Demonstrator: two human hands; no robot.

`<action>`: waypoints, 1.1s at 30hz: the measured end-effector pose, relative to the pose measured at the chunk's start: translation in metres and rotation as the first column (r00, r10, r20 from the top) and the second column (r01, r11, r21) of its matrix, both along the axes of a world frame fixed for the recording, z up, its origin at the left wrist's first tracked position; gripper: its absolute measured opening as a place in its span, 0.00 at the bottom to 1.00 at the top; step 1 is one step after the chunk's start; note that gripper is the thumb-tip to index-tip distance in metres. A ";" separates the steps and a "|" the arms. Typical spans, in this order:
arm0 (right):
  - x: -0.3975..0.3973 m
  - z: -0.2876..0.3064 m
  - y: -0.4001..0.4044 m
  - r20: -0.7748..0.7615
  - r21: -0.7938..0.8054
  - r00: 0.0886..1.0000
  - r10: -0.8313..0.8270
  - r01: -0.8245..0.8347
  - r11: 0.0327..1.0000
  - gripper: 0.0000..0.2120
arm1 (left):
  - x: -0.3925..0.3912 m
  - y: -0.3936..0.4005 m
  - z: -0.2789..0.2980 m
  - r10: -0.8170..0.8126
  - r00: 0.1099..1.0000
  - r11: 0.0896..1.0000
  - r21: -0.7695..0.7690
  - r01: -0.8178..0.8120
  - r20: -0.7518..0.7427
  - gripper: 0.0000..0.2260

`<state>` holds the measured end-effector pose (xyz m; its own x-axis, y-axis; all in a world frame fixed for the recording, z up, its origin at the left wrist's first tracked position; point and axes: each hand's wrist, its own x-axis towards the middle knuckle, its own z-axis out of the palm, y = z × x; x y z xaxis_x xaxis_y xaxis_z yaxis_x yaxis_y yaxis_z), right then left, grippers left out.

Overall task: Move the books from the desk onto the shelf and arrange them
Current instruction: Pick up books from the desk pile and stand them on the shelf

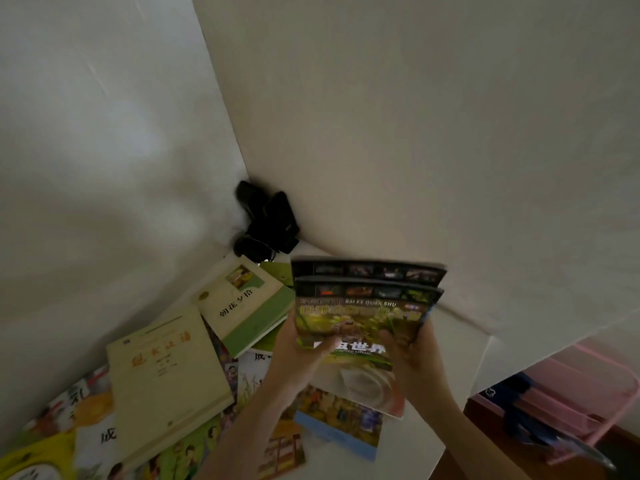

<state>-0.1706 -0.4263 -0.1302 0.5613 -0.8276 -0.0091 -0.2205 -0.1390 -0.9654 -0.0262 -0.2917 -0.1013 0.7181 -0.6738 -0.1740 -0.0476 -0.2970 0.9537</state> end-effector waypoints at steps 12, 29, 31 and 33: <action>0.001 -0.035 0.015 -0.124 0.075 0.991 -0.050 0.060 0.995 0.14 | 0.000 -0.007 -0.031 -0.006 1.000 0.990 0.143 0.008 -0.013 0.20; -0.011 -0.073 -0.013 -0.475 0.448 0.872 -0.118 0.355 0.820 0.26 | -0.016 -0.045 -0.074 -0.136 0.977 0.835 0.550 0.025 0.162 0.26; -0.018 -0.078 -0.010 -0.504 0.425 0.859 -0.093 0.340 0.839 0.24 | -0.021 -0.043 -0.071 -0.062 0.998 0.869 0.492 0.048 0.013 0.25; -0.023 -0.077 -0.004 -0.498 0.338 0.865 -0.061 0.258 0.905 0.17 | -0.021 -0.037 -0.065 0.060 0.980 0.914 0.405 0.022 -0.189 0.30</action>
